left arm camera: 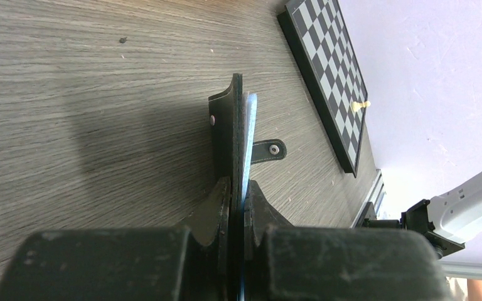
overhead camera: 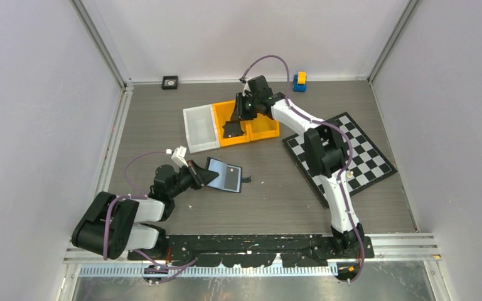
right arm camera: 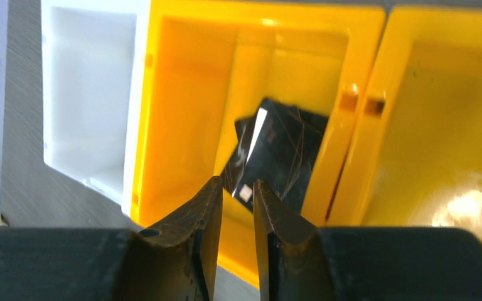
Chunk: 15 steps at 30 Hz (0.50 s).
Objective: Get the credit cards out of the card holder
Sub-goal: Place the credit card in the storage box, then remove the credit card from the card holder.
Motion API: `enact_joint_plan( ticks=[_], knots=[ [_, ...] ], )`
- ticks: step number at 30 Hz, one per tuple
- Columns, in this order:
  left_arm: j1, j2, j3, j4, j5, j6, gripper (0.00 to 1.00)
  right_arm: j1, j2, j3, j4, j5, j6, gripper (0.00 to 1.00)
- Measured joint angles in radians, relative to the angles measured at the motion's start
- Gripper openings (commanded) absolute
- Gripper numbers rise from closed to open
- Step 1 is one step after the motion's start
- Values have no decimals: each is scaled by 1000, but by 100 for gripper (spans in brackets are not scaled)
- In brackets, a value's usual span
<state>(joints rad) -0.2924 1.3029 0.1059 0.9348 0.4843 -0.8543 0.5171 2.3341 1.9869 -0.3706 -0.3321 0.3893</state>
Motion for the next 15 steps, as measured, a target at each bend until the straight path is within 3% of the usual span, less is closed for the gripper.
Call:
enact_joint_plan(
  ticks=[6,15],
  knots=[
    [0,0,0,3,0,3,0,1,-174,-202,10,34,-6,40],
    [-11,2,-4,20,-13,-2,0,7,-584,-613,190,84,13,76]
  ],
)
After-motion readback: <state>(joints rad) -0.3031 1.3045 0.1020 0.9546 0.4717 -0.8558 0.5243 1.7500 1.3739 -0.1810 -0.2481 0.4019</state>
